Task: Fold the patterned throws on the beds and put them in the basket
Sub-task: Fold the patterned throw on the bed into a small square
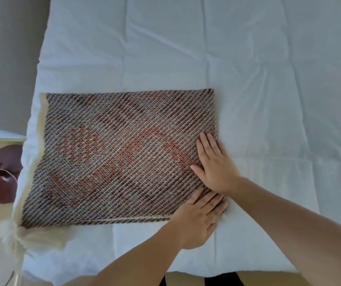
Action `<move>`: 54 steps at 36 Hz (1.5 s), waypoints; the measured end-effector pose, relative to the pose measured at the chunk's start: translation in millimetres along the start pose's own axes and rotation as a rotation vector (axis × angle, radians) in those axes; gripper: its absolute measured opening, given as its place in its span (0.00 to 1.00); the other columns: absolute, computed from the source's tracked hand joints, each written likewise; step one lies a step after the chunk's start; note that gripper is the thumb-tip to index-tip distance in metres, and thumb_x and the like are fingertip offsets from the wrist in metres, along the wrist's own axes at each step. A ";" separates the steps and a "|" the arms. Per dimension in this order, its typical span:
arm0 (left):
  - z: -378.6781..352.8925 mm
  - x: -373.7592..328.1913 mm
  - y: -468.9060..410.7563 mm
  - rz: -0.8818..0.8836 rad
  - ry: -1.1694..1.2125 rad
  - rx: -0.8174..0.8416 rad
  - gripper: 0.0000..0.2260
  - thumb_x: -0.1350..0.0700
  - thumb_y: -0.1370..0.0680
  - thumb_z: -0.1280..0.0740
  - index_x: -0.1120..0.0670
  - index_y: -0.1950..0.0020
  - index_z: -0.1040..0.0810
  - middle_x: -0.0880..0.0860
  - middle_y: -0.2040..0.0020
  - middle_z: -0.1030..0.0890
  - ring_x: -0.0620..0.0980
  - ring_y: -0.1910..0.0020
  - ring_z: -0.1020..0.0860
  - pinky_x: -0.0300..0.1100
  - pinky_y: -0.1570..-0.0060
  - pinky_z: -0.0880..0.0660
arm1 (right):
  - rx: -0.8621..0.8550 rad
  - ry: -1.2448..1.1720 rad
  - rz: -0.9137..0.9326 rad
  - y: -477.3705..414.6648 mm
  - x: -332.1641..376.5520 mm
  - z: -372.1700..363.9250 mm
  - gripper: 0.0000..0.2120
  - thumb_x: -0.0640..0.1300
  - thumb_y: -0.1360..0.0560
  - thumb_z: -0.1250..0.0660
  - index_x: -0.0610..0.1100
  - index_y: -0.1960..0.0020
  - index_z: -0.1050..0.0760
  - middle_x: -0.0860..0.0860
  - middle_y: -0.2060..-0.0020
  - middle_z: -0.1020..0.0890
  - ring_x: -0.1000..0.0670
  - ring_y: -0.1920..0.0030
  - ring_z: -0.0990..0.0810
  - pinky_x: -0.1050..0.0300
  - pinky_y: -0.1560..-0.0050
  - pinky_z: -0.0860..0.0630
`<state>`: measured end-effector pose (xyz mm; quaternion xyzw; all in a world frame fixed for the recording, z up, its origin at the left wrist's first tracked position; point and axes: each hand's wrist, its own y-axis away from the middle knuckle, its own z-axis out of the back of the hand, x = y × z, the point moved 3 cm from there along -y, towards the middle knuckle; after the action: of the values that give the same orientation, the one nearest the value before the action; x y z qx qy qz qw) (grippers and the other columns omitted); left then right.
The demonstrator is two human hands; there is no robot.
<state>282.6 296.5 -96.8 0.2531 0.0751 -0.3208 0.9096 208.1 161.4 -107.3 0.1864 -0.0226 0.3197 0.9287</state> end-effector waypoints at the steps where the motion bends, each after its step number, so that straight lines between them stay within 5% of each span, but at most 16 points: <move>1: -0.4 -2.8 0.8 -0.010 -0.010 0.010 0.26 0.46 0.17 0.57 0.54 0.21 0.59 0.53 0.20 0.56 0.52 0.23 0.64 0.53 0.28 0.70 | 0.012 0.003 0.029 8.9 0.6 -3.6 0.36 0.61 0.21 0.55 0.34 0.24 0.47 0.38 0.24 0.46 0.40 0.23 0.49 0.42 0.25 0.51; 6: 11.3 -12.3 3.7 -0.039 0.060 0.025 0.26 0.47 0.16 0.56 0.55 0.21 0.56 0.53 0.20 0.55 0.50 0.23 0.62 0.48 0.27 0.71 | 0.033 -0.114 0.155 32.9 -9.0 0.3 0.33 0.59 0.19 0.59 0.37 0.24 0.45 0.41 0.23 0.47 0.43 0.23 0.51 0.47 0.24 0.54; 9: 26.1 -10.2 -5.2 0.022 0.067 -0.054 0.23 0.48 0.18 0.48 0.55 0.24 0.37 0.53 0.23 0.39 0.54 0.27 0.39 0.48 0.26 0.46 | -0.148 -0.417 0.001 16.2 -30.0 26.1 0.26 0.51 0.19 0.48 0.39 0.24 0.42 0.39 0.24 0.44 0.41 0.25 0.41 0.44 0.26 0.41; 11: 39.9 -9.3 -15.7 0.053 0.037 -0.109 0.17 0.49 0.22 0.40 0.52 0.35 0.25 0.50 0.32 0.27 0.52 0.44 0.28 0.48 0.42 0.33 | -0.245 -0.569 -0.170 -5.6 -46.1 48.5 0.23 0.45 0.19 0.44 0.42 0.26 0.40 0.41 0.25 0.42 0.42 0.31 0.31 0.47 0.33 0.32; 15: 55.0 -11.7 -34.6 0.128 0.021 -0.087 0.13 0.55 0.22 0.40 0.56 0.38 0.27 0.54 0.37 0.29 0.56 0.50 0.29 0.49 0.56 0.34 | -0.242 -0.754 -0.378 -50.5 -61.3 80.6 0.25 0.47 0.20 0.40 0.46 0.25 0.42 0.45 0.33 0.30 0.46 0.43 0.24 0.52 0.44 0.27; 23: 60.2 -22.2 -54.7 0.241 0.000 0.000 0.13 0.53 0.20 0.42 0.55 0.40 0.24 0.57 0.40 0.33 0.57 0.56 0.28 0.47 0.66 0.38 | -0.167 -0.883 -0.422 -93.0 -62.1 88.6 0.28 0.50 0.24 0.34 0.47 0.28 0.39 0.48 0.44 0.23 0.45 0.46 0.23 0.49 0.43 0.26; 27: 66.8 -21.4 -45.2 0.334 0.106 -0.046 0.12 0.53 0.20 0.41 0.57 0.42 0.23 0.58 0.35 0.36 0.58 0.54 0.28 0.46 0.67 0.38 | -0.094 -1.105 -0.544 -100.8 -65.1 87.4 0.20 0.48 0.30 0.27 0.42 0.42 0.27 0.48 0.49 0.20 0.47 0.50 0.20 0.48 0.46 0.23; 31: 72.4 -15.4 -19.9 0.417 0.273 -0.114 0.10 0.58 0.22 0.39 0.59 0.42 0.26 0.58 0.32 0.40 0.58 0.50 0.29 0.49 0.60 0.27 | -0.039 -1.376 -0.627 -103.6 -57.4 101.8 0.08 0.38 0.31 0.28 0.39 0.53 0.22 0.42 0.54 0.16 0.46 0.57 0.16 0.53 0.57 0.19; 34: 81.0 -8.9 8.1 0.436 0.389 -0.193 0.08 0.62 0.22 0.38 0.59 0.44 0.28 0.56 0.40 0.37 0.55 0.51 0.29 0.48 0.53 0.25 | -0.063 -1.364 -0.593 -105.9 -44.5 118.6 0.05 0.35 0.32 0.30 0.39 0.56 0.22 0.41 0.55 0.16 0.44 0.57 0.16 0.50 0.52 0.18; 37: 92.9 0.0 40.6 0.479 0.508 -0.337 0.02 0.63 0.23 0.39 0.57 0.53 0.31 0.51 0.46 0.39 0.51 0.63 0.33 0.44 0.63 0.32 | -0.097 -1.321 -0.556 -107.3 -24.2 139.6 0.05 0.35 0.32 0.32 0.38 0.57 0.23 0.42 0.59 0.18 0.44 0.57 0.17 0.49 0.52 0.20; 41: 99.6 12.8 86.2 0.589 0.635 -0.535 0.07 0.60 0.25 0.37 0.51 0.55 0.35 0.48 0.42 0.41 0.48 0.71 0.33 0.40 0.67 0.35 | -0.119 -1.341 -0.494 -112.0 10.8 170.7 0.08 0.34 0.32 0.31 0.38 0.54 0.25 0.42 0.60 0.19 0.45 0.61 0.18 0.55 0.62 0.20; 49: 92.9 58.3 183.5 0.823 0.717 -0.725 0.13 0.64 0.27 0.35 0.48 0.54 0.35 0.44 0.43 0.36 0.39 0.63 0.28 0.26 0.63 0.36 | -0.143 -1.333 -0.416 -138.4 102.9 207.7 0.14 0.35 0.34 0.29 0.35 0.50 0.24 0.38 0.55 0.19 0.40 0.58 0.16 0.41 0.57 0.18; 52: 84.3 81.1 217.5 0.894 0.722 -0.717 0.12 0.64 0.25 0.35 0.49 0.53 0.34 0.46 0.41 0.36 0.38 0.65 0.29 0.25 0.63 0.36 | -0.126 -1.312 -0.369 -154.2 146.2 209.1 0.11 0.35 0.32 0.30 0.37 0.51 0.27 0.39 0.56 0.22 0.41 0.59 0.17 0.50 0.69 0.19; 54: 77.5 95.9 236.4 0.937 0.721 -0.706 0.10 0.63 0.25 0.35 0.49 0.52 0.33 0.45 0.40 0.35 0.40 0.66 0.28 0.29 0.64 0.35 | -0.127 -1.293 -0.355 -165.7 172.4 206.1 0.10 0.35 0.31 0.31 0.40 0.53 0.29 0.40 0.56 0.24 0.39 0.56 0.17 0.48 0.68 0.18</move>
<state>502.7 362.2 38.7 0.0381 0.3557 0.2542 0.8986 460.8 67.6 57.1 0.2861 -0.5619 -0.0159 0.7760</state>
